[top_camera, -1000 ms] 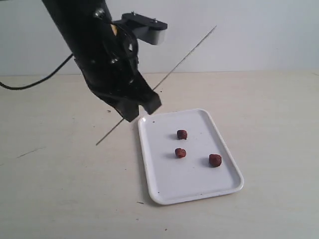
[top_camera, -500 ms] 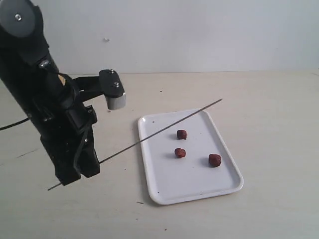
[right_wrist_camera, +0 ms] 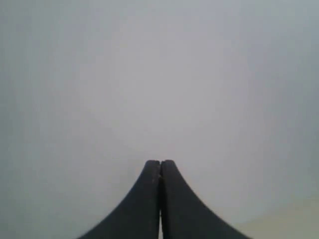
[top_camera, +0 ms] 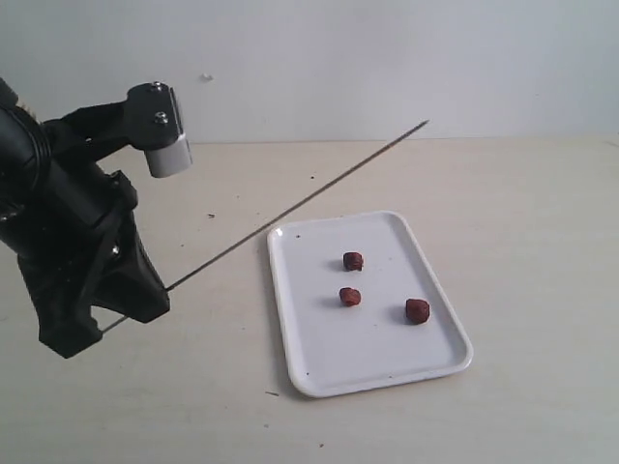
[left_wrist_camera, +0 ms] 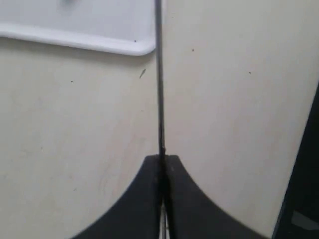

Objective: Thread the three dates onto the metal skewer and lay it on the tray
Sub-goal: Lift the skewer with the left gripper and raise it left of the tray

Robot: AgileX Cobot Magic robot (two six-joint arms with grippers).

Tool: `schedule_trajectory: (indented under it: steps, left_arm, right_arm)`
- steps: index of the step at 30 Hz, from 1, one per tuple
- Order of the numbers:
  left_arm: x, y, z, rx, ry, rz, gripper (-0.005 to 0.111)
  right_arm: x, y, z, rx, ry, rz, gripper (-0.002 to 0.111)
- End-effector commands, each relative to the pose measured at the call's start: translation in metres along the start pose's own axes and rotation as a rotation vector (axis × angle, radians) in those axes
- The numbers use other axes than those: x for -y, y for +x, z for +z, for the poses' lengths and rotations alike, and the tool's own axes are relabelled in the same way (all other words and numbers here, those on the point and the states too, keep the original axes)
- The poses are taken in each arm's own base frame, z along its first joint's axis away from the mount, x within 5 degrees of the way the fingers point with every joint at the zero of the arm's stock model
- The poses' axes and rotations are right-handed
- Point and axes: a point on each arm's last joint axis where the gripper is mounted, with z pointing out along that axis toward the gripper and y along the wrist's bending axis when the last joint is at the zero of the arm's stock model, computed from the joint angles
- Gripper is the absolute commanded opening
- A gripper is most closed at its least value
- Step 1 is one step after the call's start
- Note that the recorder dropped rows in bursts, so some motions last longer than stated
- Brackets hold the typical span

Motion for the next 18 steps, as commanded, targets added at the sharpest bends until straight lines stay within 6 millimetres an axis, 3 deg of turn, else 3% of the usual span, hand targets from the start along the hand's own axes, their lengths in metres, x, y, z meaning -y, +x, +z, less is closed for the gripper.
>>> schedule_trajectory:
  steps: [1, 5, 9, 15, 18]
  left_arm:
    - [-0.008, 0.013, -0.005, 0.015, -0.039, -0.097, 0.000]
    - [-0.010, 0.019, -0.007, 0.048, -0.079, -0.143, 0.000]
    - [-0.009, 0.018, -0.008, 0.087, -0.091, -0.182, 0.000]
    - [-0.013, 0.023, -0.008, 0.050, -0.135, -0.315, 0.000]
    - [-0.015, 0.024, -0.008, 0.053, -0.138, -0.361, 0.000]
  right_arm:
    - [-0.002, -0.006, -0.001, 0.078, -0.035, 0.317, 0.000]
    - [0.001, -0.005, -0.001, 0.066, -0.011, 0.525, 0.000]
    - [-0.007, -0.010, 0.015, -0.114, 0.061, 0.325, 0.000]
    - [-0.019, -0.047, 0.085, -0.404, 0.244, -0.032, 0.000]
    - [-0.021, -0.049, 0.128, -0.574, 0.287, -0.198, 0.000]
